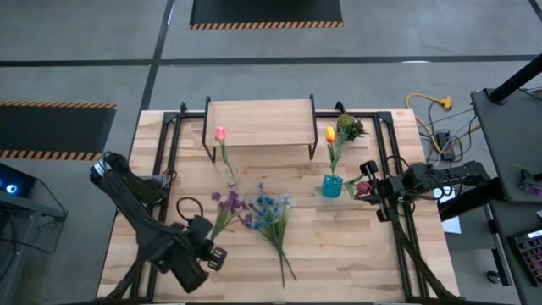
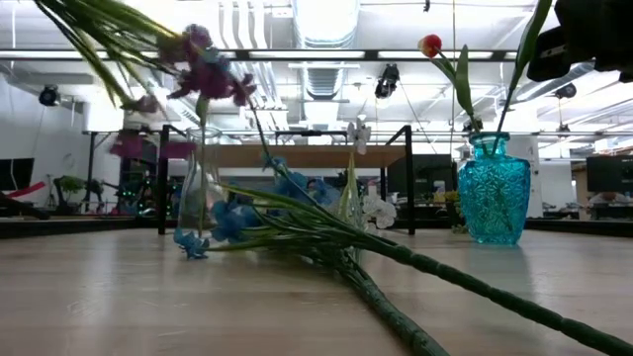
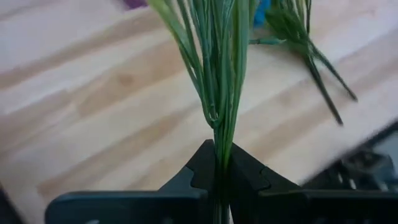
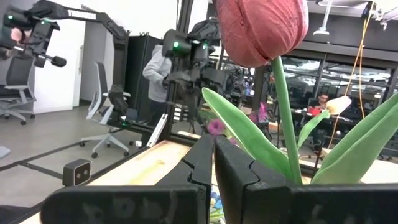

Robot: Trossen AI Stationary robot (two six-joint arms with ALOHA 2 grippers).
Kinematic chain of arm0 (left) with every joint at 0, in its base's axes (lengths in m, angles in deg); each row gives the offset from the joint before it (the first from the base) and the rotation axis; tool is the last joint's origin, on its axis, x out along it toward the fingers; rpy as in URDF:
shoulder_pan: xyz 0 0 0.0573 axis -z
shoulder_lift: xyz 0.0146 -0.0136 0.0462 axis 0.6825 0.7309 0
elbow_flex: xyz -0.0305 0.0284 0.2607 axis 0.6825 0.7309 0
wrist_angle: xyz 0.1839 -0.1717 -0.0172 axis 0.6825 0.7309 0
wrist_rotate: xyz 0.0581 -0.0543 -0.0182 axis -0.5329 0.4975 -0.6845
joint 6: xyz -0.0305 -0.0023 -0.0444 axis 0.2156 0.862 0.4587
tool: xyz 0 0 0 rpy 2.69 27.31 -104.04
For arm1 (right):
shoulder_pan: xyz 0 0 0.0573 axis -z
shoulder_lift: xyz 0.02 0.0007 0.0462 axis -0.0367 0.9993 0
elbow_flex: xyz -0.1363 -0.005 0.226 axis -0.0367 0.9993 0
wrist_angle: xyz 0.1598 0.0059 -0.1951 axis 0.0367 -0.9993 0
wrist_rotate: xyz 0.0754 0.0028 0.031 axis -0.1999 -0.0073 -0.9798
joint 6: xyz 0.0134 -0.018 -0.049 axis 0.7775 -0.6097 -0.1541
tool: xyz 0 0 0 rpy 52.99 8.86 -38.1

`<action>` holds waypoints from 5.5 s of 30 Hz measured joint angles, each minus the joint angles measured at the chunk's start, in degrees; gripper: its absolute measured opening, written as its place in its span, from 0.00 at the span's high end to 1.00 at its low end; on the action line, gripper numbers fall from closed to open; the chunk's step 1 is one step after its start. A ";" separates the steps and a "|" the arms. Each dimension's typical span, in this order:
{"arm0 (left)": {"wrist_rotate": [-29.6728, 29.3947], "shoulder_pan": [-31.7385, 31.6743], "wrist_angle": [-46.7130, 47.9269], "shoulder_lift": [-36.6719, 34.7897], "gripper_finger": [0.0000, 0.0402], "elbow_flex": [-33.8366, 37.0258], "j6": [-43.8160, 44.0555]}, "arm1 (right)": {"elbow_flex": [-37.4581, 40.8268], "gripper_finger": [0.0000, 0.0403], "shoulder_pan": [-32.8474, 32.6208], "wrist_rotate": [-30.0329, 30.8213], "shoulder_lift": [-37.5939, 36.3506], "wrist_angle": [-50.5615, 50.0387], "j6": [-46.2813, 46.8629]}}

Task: Pick and place flowers into a vace then onto a shelf
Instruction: Put the purple flower into the transparent vase, then put the blue flower into the blue transparent vase

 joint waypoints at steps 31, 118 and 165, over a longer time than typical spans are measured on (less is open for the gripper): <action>-31.68 1.98 7.72 -6.89 0.99 -28.19 -58.88 | 0.00 0.98 0.01 0.00 -0.02 3.61 -1.52; -1.94 -44.78 -123.76 -35.67 1.00 77.04 -120.23 | 0.00 0.98 0.01 0.02 1.49 7.39 -4.96; -3.42 -44.76 -126.59 -36.34 0.53 80.98 -111.03 | 0.00 0.98 0.01 0.02 1.53 7.48 -4.95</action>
